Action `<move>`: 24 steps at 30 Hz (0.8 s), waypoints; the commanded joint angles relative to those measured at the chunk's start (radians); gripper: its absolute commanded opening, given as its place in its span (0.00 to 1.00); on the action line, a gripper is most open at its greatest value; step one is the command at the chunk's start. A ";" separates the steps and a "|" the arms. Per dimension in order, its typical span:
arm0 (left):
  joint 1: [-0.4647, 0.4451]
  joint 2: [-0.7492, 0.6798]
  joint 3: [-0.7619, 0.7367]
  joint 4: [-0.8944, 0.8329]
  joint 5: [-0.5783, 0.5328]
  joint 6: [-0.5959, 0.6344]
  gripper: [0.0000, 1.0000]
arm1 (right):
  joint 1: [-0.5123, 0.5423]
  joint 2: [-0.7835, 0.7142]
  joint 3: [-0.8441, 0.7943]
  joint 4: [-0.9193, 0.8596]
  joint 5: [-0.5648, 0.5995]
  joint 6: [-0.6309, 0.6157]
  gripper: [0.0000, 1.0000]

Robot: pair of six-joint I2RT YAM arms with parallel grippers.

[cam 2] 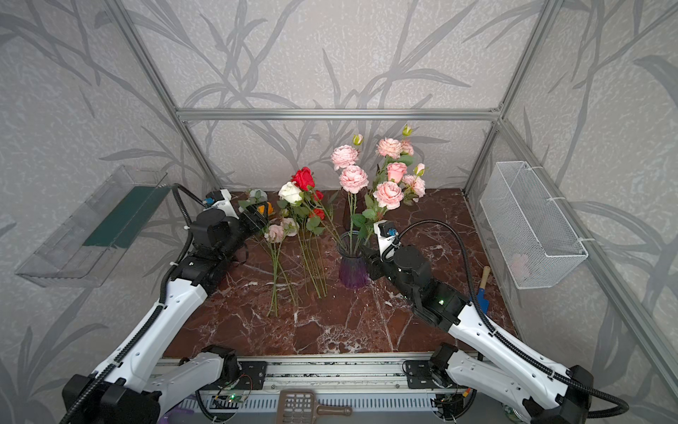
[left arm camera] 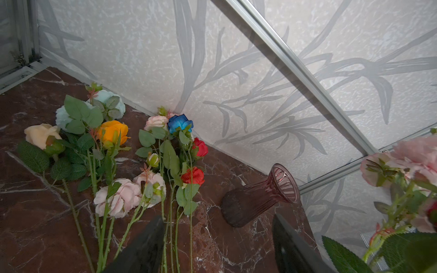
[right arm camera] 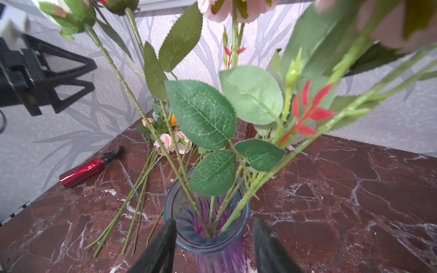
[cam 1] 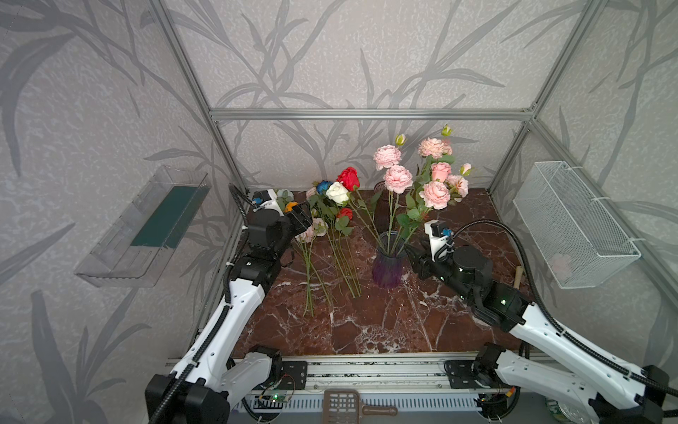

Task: Arrange the flowers into the vase
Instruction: 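Open the right gripper and draw it back while the left reaches down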

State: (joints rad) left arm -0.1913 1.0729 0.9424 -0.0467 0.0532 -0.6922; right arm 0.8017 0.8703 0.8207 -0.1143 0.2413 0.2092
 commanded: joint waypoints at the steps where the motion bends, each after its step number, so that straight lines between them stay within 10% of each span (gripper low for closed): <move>1: 0.007 0.034 0.042 -0.031 0.000 -0.020 0.71 | 0.007 -0.022 0.035 -0.044 -0.035 0.012 0.53; 13: -0.040 0.445 0.184 -0.059 0.282 0.023 0.55 | 0.013 -0.237 -0.029 -0.174 -0.015 0.047 0.40; 24: -0.143 0.833 0.409 -0.231 0.191 0.108 0.51 | 0.011 -0.352 -0.117 -0.197 0.018 0.070 0.40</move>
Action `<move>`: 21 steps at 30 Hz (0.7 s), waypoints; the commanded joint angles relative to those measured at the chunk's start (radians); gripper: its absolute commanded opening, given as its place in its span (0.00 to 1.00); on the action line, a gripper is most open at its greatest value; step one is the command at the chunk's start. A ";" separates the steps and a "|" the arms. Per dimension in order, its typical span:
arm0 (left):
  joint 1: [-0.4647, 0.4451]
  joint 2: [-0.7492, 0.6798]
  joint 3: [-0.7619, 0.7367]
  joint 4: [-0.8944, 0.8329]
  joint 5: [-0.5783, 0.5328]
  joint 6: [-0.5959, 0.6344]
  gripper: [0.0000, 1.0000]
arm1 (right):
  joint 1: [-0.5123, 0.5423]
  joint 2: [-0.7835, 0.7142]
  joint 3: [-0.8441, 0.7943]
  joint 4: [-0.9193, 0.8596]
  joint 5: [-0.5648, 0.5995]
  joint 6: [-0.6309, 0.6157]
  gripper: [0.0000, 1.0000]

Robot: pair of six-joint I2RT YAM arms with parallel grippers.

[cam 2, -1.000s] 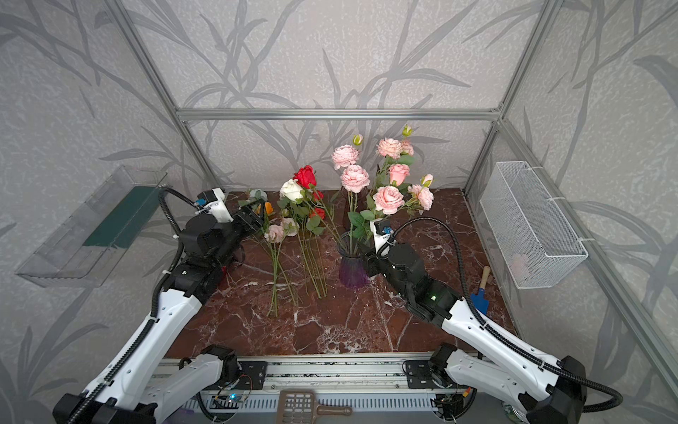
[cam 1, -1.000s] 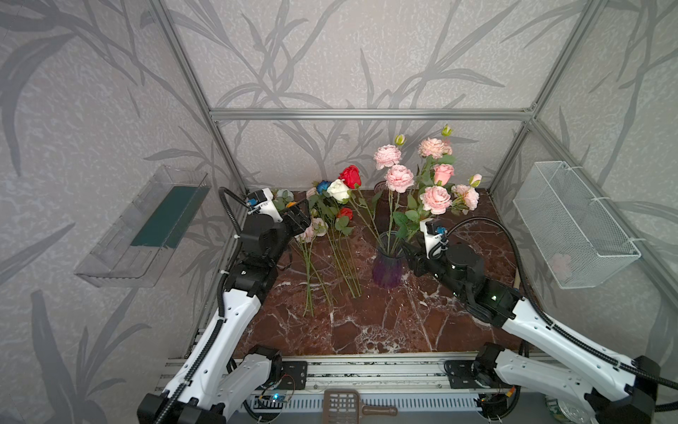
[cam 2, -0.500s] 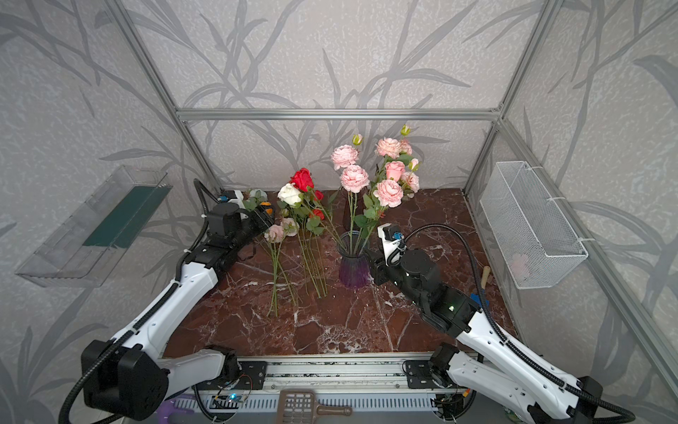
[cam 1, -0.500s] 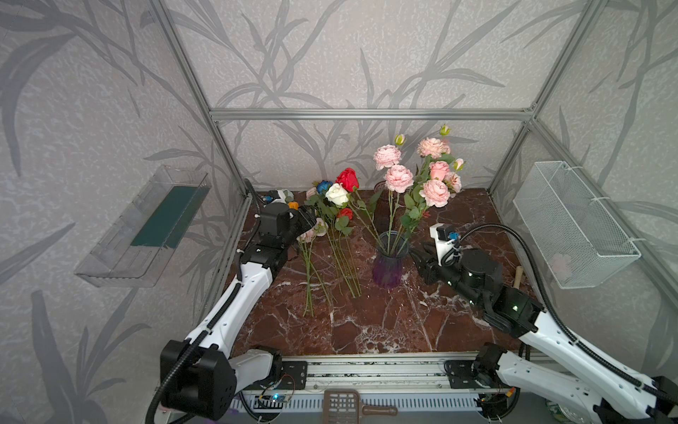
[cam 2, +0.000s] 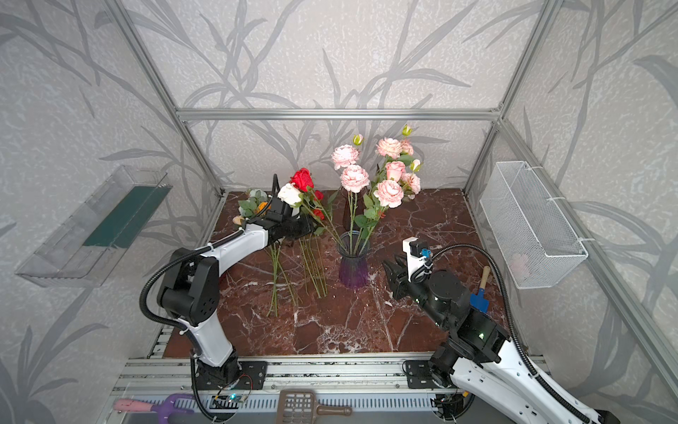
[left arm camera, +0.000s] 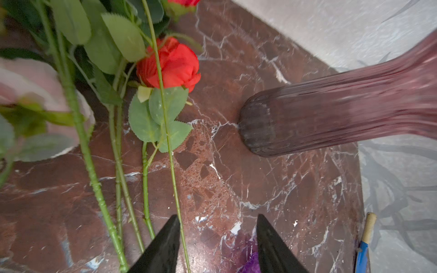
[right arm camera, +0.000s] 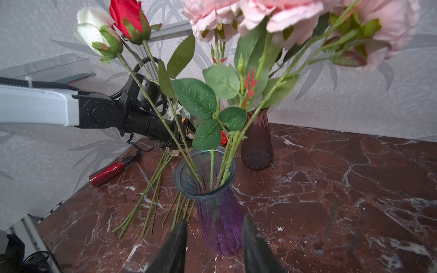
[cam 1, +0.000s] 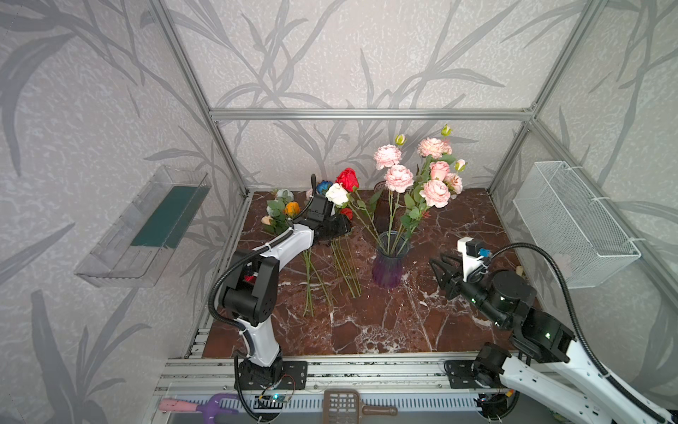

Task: Arrange the flowers into the vase
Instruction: 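Open the right gripper and draw it back while the left reaches down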

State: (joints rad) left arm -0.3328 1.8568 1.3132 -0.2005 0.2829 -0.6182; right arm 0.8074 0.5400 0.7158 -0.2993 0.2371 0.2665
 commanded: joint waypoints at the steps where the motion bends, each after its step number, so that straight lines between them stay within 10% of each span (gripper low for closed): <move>1: -0.007 0.077 0.055 -0.093 -0.056 0.043 0.50 | 0.006 -0.029 -0.015 -0.015 0.024 0.013 0.40; 21: -0.032 0.246 0.153 -0.088 -0.057 0.052 0.15 | 0.006 -0.034 -0.024 -0.014 0.046 0.001 0.39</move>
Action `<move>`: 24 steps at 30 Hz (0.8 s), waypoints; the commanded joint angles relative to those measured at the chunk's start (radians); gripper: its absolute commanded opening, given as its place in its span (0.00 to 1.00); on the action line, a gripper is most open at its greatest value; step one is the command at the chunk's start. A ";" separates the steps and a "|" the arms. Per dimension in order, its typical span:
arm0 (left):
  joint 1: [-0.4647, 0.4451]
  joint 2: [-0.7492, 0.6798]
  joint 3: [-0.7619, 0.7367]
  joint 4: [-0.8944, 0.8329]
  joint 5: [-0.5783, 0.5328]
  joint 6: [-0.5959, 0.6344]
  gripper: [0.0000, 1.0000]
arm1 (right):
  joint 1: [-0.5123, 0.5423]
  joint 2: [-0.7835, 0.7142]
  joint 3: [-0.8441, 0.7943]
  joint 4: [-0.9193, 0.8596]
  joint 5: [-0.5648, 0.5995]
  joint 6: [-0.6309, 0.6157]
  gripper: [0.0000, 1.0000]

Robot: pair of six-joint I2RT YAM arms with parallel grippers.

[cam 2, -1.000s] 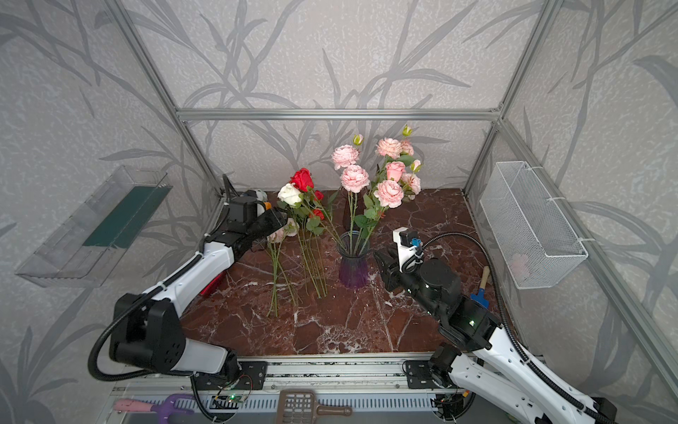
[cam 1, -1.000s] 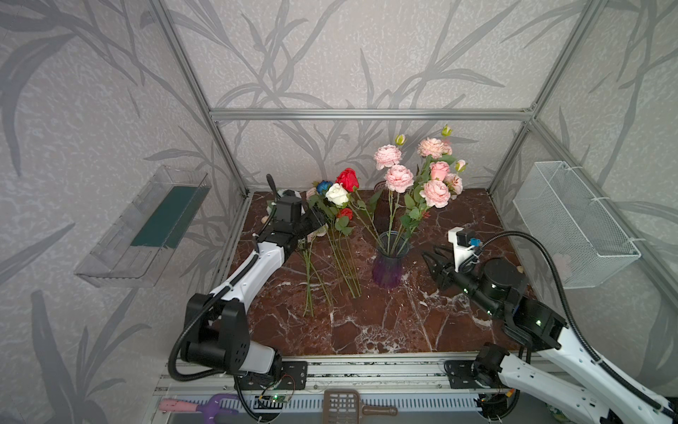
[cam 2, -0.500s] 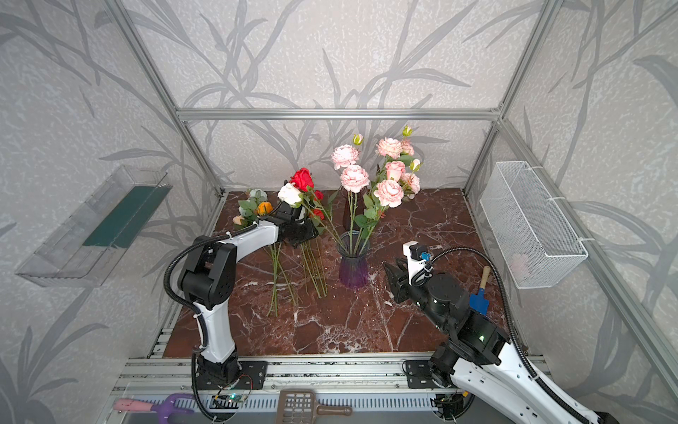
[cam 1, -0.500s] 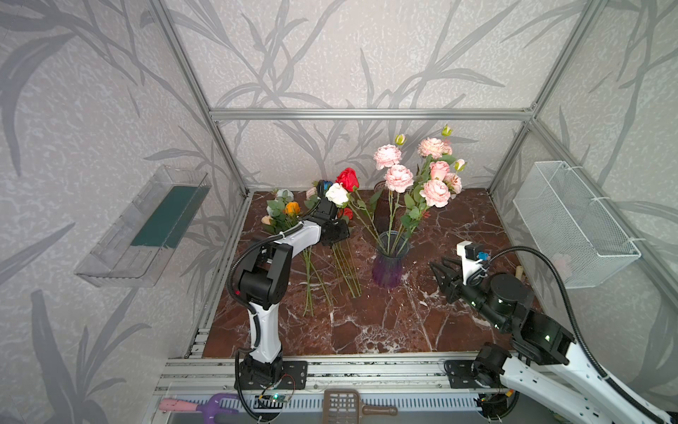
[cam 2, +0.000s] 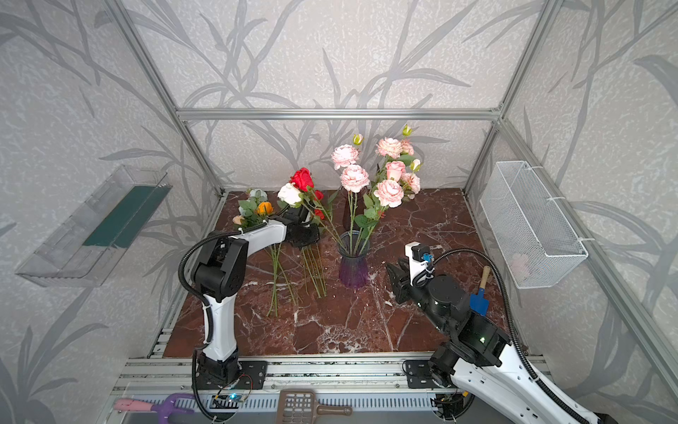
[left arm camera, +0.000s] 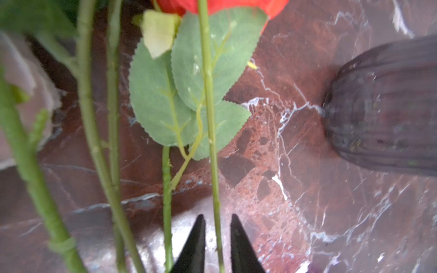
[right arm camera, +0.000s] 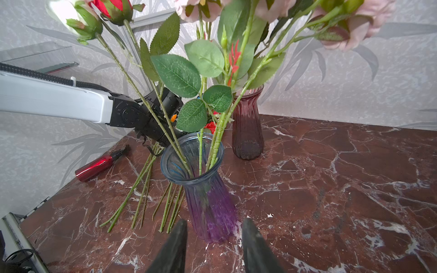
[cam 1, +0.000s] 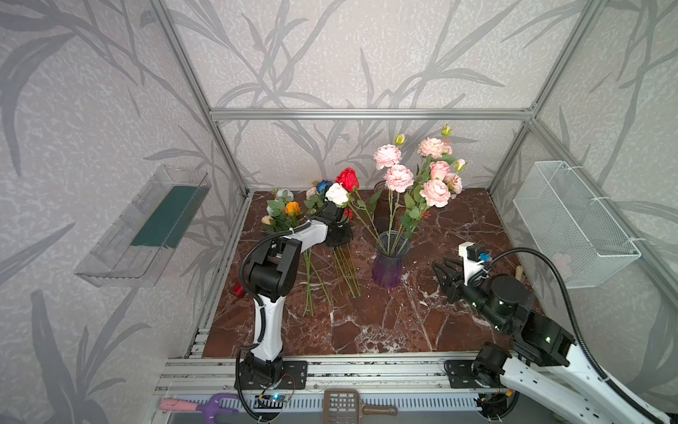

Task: Arrange the flowers into the vase
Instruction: 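Open the right gripper and draw it back while the left reaches down, then grasp the blue rose stem with the left gripper and lift it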

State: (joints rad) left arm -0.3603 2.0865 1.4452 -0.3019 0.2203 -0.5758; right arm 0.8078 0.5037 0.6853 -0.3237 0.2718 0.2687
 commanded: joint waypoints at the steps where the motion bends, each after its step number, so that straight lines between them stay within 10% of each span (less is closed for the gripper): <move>1: -0.005 0.011 0.023 0.015 0.007 0.015 0.13 | 0.005 0.002 0.011 0.011 0.012 -0.003 0.39; 11: 0.003 -0.144 0.047 -0.052 0.010 0.000 0.02 | 0.005 0.013 0.048 0.014 -0.014 -0.002 0.38; 24: 0.050 -0.703 -0.146 -0.053 -0.219 0.079 0.00 | 0.007 0.061 0.149 0.008 -0.072 0.002 0.37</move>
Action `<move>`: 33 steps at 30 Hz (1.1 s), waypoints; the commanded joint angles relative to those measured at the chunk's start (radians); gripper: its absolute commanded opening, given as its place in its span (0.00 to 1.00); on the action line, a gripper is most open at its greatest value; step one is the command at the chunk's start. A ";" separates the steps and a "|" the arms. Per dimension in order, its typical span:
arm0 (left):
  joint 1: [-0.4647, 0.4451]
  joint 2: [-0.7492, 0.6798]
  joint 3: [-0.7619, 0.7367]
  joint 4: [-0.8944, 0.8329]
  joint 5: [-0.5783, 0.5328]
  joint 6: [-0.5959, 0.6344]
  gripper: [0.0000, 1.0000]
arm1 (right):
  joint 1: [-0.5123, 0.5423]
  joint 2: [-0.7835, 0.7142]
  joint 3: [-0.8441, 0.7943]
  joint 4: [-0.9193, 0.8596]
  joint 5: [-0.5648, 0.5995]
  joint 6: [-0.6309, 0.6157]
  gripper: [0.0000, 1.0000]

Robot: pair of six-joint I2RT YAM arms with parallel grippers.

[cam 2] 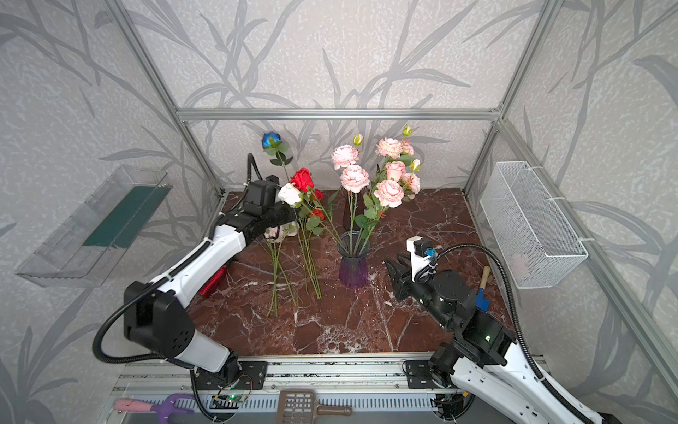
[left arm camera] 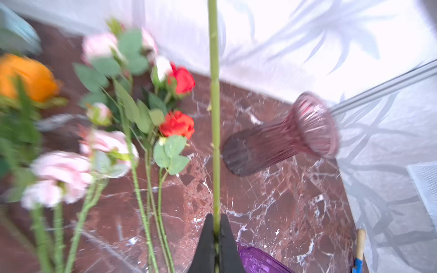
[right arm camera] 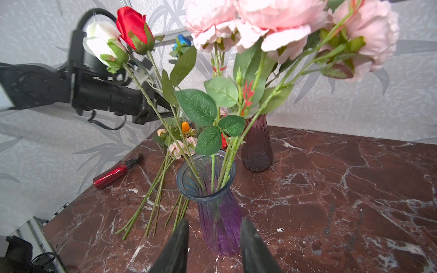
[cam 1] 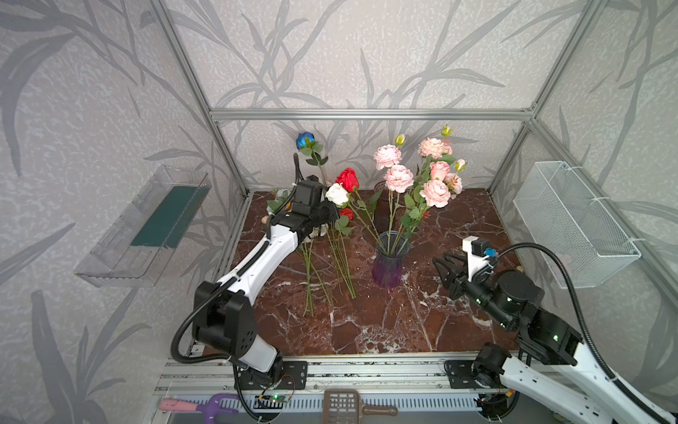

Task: Arrange the flowers into the vase
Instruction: 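Grasp the blue rose stem with the left gripper and lift it, then bring the blue rose to the right gripper and close the right gripper on it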

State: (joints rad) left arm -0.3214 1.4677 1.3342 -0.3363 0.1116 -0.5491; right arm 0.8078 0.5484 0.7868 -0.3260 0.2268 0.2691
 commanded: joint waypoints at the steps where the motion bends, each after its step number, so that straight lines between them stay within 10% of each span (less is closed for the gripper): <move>1: 0.015 -0.134 -0.047 -0.020 -0.142 0.077 0.00 | 0.007 0.024 0.059 0.015 -0.036 0.000 0.37; 6: 0.038 -0.354 -0.082 0.020 -0.135 0.197 0.00 | 0.006 0.073 0.115 0.063 -0.125 -0.002 0.39; 18: 0.032 -0.568 -0.114 0.207 0.525 0.212 0.00 | 0.129 0.340 0.330 0.207 -0.201 -0.067 0.44; 33: 0.002 -0.564 -0.208 0.434 0.607 0.034 0.00 | 0.306 0.773 0.720 0.201 -0.173 -0.203 0.50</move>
State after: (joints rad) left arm -0.3149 0.9230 1.1275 0.0151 0.6815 -0.4850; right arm 1.1118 1.2999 1.4620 -0.1352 0.0307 0.0906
